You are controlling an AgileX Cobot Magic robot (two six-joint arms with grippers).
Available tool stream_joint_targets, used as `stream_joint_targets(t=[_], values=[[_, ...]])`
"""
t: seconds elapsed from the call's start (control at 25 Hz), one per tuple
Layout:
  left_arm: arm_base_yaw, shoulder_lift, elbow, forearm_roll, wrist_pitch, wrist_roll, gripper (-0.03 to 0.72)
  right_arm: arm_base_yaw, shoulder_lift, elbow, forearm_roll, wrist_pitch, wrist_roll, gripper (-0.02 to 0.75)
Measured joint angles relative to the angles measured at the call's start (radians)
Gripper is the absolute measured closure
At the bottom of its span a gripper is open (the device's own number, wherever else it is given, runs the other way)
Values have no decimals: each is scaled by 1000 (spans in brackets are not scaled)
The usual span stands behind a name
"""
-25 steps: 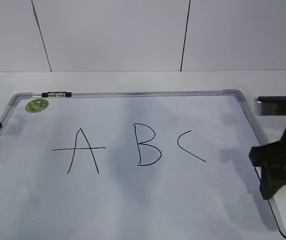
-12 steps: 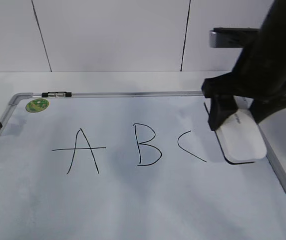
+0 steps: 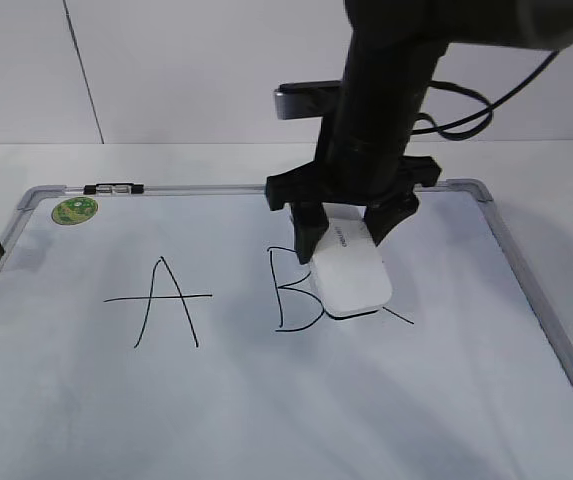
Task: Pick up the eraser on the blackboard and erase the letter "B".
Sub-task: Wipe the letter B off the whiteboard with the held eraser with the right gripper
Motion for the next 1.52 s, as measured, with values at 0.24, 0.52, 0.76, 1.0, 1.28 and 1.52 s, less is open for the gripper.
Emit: stream_joint_targets(t=[0.24, 0.52, 0.76, 1.0, 1.28, 1.52], values=[[0, 0, -2, 0, 4, 0, 666, 37, 150, -134, 17, 0, 1, 187], [0, 0, -2, 0, 5, 0, 666, 58, 289, -195, 23, 0, -3, 187], [0, 1, -2, 0, 5, 0, 666, 58, 316, -229, 32, 33, -8, 188], [0, 1, -2, 0, 8, 0, 666, 58, 321, -233, 32, 40, -21, 188], [0, 1, -2, 0, 10, 0, 666, 68, 321, -233, -34, 42, -23, 188], [0, 2, -2, -1, 10, 0, 665, 72, 351, -287, -67, 84, -14, 188]])
